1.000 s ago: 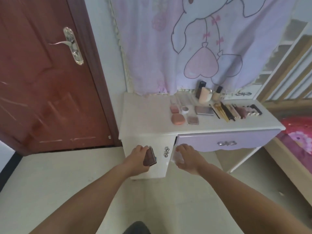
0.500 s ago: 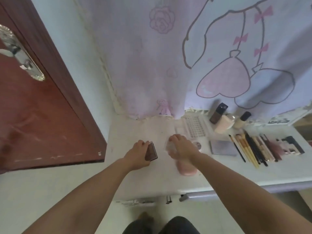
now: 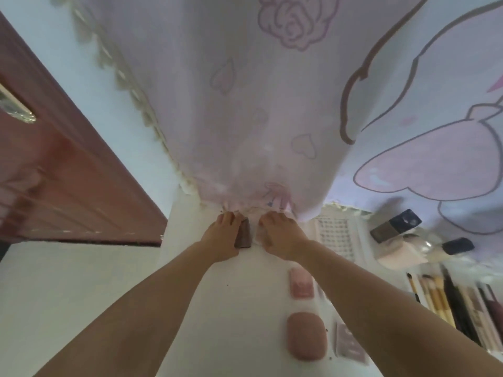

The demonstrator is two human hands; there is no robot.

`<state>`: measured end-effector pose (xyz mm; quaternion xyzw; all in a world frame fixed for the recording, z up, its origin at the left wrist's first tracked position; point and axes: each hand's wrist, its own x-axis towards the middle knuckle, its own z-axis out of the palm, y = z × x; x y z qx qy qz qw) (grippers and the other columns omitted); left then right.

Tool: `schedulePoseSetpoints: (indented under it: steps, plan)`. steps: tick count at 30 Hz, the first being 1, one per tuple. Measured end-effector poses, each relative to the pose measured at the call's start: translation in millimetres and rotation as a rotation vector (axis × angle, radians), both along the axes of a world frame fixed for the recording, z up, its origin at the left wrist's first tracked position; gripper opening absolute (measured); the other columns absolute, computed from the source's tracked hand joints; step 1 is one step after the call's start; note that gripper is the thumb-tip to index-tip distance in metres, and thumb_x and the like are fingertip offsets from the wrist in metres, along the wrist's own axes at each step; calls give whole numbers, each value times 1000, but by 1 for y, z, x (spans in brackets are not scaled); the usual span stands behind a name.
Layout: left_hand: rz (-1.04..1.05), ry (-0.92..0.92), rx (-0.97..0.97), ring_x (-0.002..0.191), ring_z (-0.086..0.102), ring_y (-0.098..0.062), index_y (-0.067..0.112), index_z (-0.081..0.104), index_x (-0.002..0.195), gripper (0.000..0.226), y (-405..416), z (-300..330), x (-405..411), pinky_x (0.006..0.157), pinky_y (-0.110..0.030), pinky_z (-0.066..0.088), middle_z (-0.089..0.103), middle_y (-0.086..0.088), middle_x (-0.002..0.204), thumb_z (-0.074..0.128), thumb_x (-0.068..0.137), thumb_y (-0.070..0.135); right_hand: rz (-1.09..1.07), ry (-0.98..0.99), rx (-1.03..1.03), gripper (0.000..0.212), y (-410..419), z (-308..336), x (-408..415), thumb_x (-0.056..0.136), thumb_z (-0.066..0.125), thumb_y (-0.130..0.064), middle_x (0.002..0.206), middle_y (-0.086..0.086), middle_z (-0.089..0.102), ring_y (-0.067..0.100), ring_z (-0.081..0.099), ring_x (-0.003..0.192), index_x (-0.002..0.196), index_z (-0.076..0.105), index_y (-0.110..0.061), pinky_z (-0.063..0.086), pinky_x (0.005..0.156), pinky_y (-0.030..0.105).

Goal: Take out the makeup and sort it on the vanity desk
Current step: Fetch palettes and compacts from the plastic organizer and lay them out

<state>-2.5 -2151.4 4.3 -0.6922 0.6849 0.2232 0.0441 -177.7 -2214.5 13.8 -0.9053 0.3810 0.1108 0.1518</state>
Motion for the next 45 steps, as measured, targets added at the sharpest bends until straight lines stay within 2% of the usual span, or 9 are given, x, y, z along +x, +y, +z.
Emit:
schedulePoseSetpoints:
  steps: [5, 11, 16, 22, 25, 28, 31, 35, 45]
  plan:
    - [-32, -10, 21, 130, 27, -29, 17, 18, 144, 87, 2, -4, 4, 105, -38, 32, 27, -9, 137, 65, 72, 27, 3, 33, 21, 56, 2, -3, -3, 83, 60, -29, 143, 9, 33, 29, 33, 132, 133, 38, -16, 25, 110, 37]
    - [-148, 10, -35, 135, 23, -29, 17, 12, 148, 83, 7, 18, 9, 107, -38, 27, 23, -11, 146, 60, 82, 32, -214, 10, -35, 56, 22, 21, -15, 92, 52, -40, 154, 6, 20, 24, 23, 141, 140, 34, -18, 20, 113, 36]
    - [-407, 34, -214, 133, 32, -27, 16, 22, 146, 63, 8, 47, -23, 105, -40, 33, 31, -8, 146, 46, 93, 40, -594, -57, -209, 48, 86, 46, -52, 98, 37, -43, 149, 3, 34, 21, 34, 135, 138, 37, -18, 25, 110, 38]
    - [-673, 188, -323, 127, 39, -24, 16, 34, 141, 55, 54, 79, -118, 106, -37, 32, 42, -9, 140, 30, 95, 47, -1099, 63, -304, 55, 218, 64, -126, 98, 18, -51, 155, 3, 21, 23, 19, 143, 147, 18, -26, 12, 116, 46]
    - [-938, 73, -403, 129, 33, -22, 25, 24, 143, 57, 100, 77, -173, 107, -39, 28, 35, -5, 143, 16, 94, 52, -1330, 131, -306, 56, 301, 63, -160, 97, 14, -52, 157, 2, 17, 22, 15, 144, 148, 15, -29, 9, 115, 51]
    - [-1055, 123, -278, 136, 23, -25, 23, 12, 148, 61, 159, 69, -226, 112, -51, 16, 25, -7, 148, 21, 96, 53, -1555, 173, -266, 56, 391, 58, -178, 97, 15, -52, 157, 3, 15, 21, 13, 144, 149, 14, -29, 7, 115, 52]
    - [-1247, 79, -197, 142, 12, -23, 24, 4, 150, 65, 239, 57, -272, 114, -54, 7, 14, -5, 154, 18, 95, 56, -1775, 164, -207, 58, 488, 46, -180, 97, 12, -54, 159, 2, 9, 20, 7, 146, 150, 9, -30, 2, 116, 51]
    - [-1498, 0, -205, 142, 13, -24, 23, 3, 150, 67, 369, 41, -309, 113, -53, 11, 13, -6, 155, 17, 95, 58, -2024, 155, -164, 59, 623, 32, -159, 97, 14, -54, 159, 3, 9, 19, 6, 146, 150, 11, -28, 1, 116, 51]
    - [-2126, 33, -105, 144, -1, -22, 24, -5, 149, 67, 749, 17, -298, 114, -54, -3, 3, -3, 157, 13, 94, 58, -2634, 107, 43, 61, 977, 5, -57, 96, 7, -56, 160, 2, -2, 19, -4, 147, 151, 2, -29, -5, 116, 49]
